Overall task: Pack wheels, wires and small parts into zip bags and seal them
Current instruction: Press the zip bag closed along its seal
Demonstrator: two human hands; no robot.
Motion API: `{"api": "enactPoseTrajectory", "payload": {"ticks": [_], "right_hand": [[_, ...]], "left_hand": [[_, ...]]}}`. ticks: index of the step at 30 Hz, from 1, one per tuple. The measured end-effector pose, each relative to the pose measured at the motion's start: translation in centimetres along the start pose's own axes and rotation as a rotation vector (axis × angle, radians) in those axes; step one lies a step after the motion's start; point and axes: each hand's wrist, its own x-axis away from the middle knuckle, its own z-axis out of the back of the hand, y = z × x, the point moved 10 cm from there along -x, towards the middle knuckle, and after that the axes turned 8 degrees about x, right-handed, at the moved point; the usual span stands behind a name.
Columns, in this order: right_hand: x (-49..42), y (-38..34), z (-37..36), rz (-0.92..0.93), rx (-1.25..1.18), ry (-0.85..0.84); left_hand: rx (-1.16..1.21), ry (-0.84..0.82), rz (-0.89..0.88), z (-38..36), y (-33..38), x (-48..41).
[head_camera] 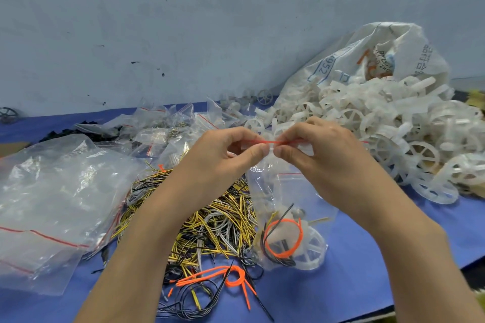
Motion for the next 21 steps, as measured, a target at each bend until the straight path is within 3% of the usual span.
{"api": "enactPoseTrajectory", "payload": {"ticks": [7, 21], "right_hand": [[0.1, -0.7, 0.0, 0.011, -0.078, -0.022], [0.3, 0.2, 0.3, -0.037, -0.007, -0.033]], "left_hand": [[-0.012, -0.003, -0.005, -0.3, -0.2, 0.0], [-0.091, 0.031, 0.015, 0.2, -0.4, 0.2]]}}
